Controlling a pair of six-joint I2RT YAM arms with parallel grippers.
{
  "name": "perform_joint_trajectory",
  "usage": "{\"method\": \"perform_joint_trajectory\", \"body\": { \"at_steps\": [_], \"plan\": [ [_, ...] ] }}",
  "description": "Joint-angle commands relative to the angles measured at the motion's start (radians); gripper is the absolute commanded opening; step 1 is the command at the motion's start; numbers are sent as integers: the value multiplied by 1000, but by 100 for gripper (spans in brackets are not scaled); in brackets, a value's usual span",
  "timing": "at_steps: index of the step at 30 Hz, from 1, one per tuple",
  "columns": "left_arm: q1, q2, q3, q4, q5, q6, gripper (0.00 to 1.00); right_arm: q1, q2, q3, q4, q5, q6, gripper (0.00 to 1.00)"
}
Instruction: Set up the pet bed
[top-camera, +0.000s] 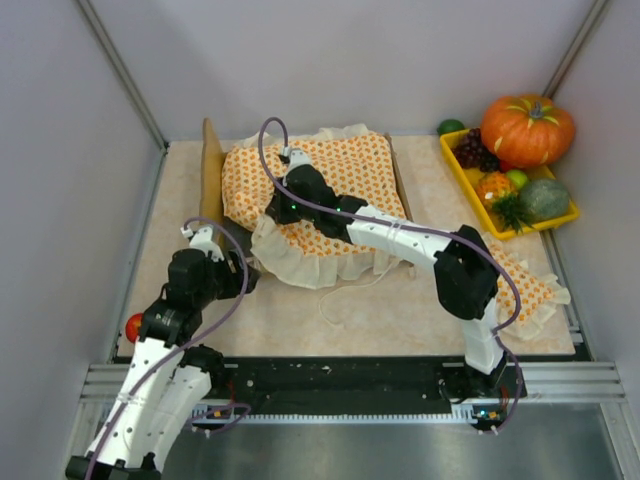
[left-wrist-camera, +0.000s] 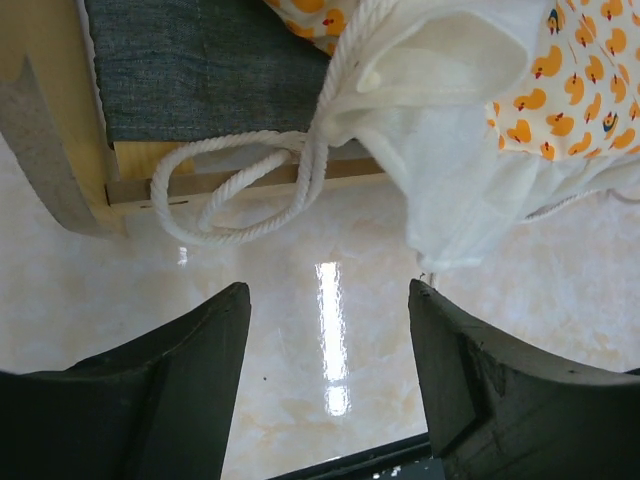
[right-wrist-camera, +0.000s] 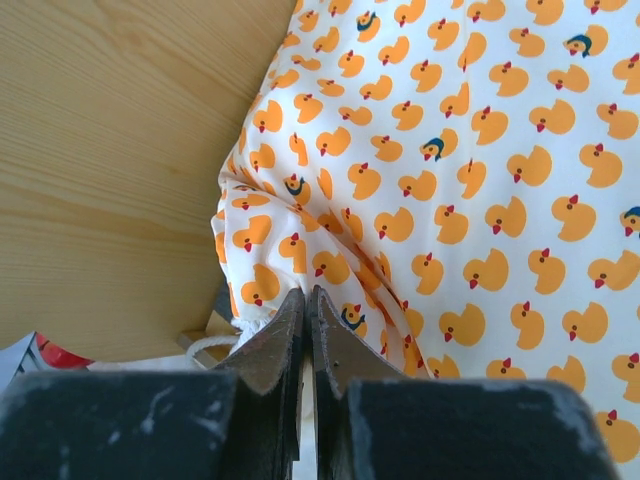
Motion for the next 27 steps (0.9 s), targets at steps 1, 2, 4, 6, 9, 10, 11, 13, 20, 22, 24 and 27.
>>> {"method": "perform_joint_trajectory", "body": {
  "at_steps": [1,2,4,6,9,10,11,13,20,22,24,27],
  "plan": [
    [-6,18,-40,146,-57,-80,68,-15,-23,79,2,-17,-22,0],
    [-4,30,-45,168,-60,-82,63,-15,-23,82,2,-19,-22,0],
    [-4,64,-48,200,-59,-73,59,-16,-22,80,1,-19,-24,0],
    [-4,84,-45,248,-43,-68,54,-16,-20,80,-2,-22,-24,0],
    [-6,113,-43,291,-39,-63,52,-18,-22,80,-1,-22,-25,0],
    [-6,124,-40,291,-43,-62,52,-18,-20,80,-1,-24,-24,0],
    [-4,137,-36,291,-54,-60,52,-18,-19,79,-1,-24,-24,0],
    [-4,168,-39,309,-54,-59,52,-18,-20,79,-1,-31,-22,0],
    [-6,225,-46,387,-81,-60,47,-18,-19,79,-1,-39,-19,0],
    [-6,239,-45,415,-72,-60,46,-18,-20,76,1,-39,-18,0],
    [-6,252,-43,427,-68,-65,45,-18,-19,77,1,-40,-16,0],
    [-7,269,-39,438,-59,-65,45,-18,-19,75,1,-40,-16,0]
  ]
}}
